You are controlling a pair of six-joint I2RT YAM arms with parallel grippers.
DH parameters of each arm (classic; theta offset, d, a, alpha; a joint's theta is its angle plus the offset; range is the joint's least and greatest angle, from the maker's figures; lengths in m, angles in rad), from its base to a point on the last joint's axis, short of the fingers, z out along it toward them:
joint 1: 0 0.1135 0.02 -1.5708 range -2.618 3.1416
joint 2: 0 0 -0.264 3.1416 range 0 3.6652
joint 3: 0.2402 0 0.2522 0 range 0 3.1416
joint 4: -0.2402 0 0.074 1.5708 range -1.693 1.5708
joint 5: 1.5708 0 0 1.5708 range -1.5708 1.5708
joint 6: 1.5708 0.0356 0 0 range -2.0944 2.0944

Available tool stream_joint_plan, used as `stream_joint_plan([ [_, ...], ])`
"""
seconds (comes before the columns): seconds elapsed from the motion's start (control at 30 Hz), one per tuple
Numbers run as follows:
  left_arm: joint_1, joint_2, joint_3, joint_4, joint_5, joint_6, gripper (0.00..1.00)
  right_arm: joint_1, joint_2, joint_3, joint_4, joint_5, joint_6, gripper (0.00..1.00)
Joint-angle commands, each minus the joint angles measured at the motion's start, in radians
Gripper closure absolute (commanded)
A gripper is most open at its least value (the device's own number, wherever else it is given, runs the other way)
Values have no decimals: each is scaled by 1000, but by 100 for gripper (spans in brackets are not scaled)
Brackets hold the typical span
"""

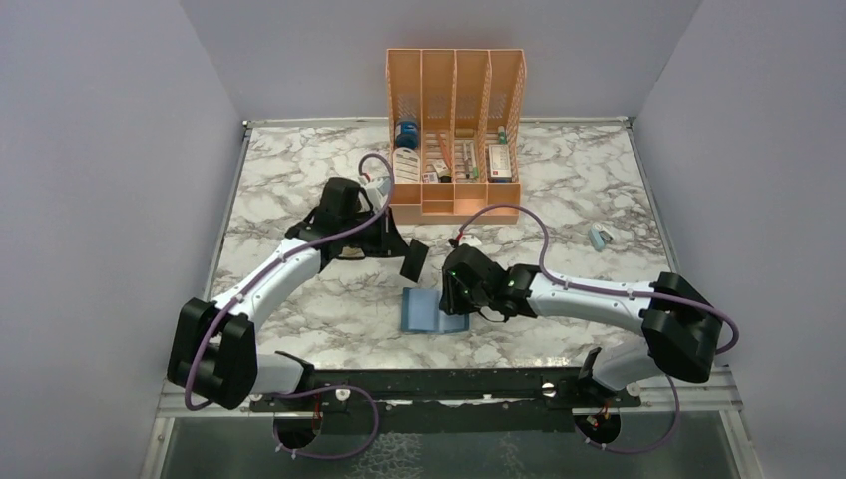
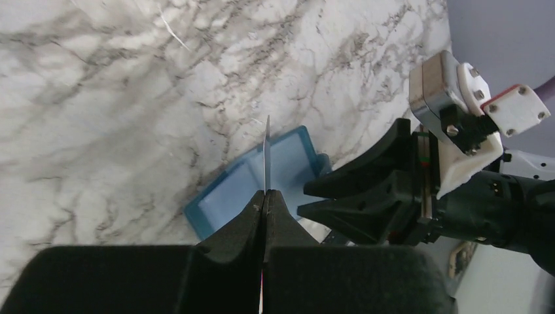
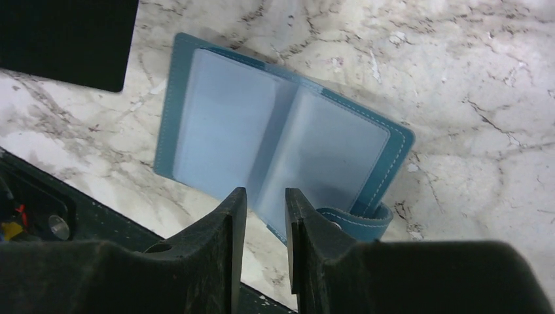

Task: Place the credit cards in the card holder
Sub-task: Insert the credit card into the card holder.

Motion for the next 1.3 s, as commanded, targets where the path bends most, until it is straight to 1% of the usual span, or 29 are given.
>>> stream_joint_plan([
  [0.0, -71, -51, -130, 229, 40, -237, 100, 6, -28, -34, -10, 65, 30, 72],
  [0.13, -97, -56, -268, 382, 23, -369, 100, 5, -45, -67, 3, 94, 48, 74],
  [0.2, -110, -63, -304, 425, 20, -398, 100, 5, -42, -75, 14, 94, 42, 75],
  [0.33, -130, -60, -325, 420, 12, -395, 100, 3, -15, -67, 3, 95, 43, 77],
  [0.47, -152, -49, -380, 439, -14, -413, 100, 3, -12, -79, 13, 96, 49, 78],
  [0.67, -172, -8, -452, 451, -100, -418, 100, 3, 0, -101, 29, 94, 65, 80],
  [0.87, -189, 54, -474, 497, -102, -421, 100, 3, 8, -132, 41, 83, 76, 81],
  [1.07, -205, 59, -478, 514, -134, -431, 100, 3, -2, -182, 72, 66, 95, 83],
  [1.27, -239, 78, -476, 553, -149, -458, 100, 4, 1, -184, 75, 65, 99, 83],
])
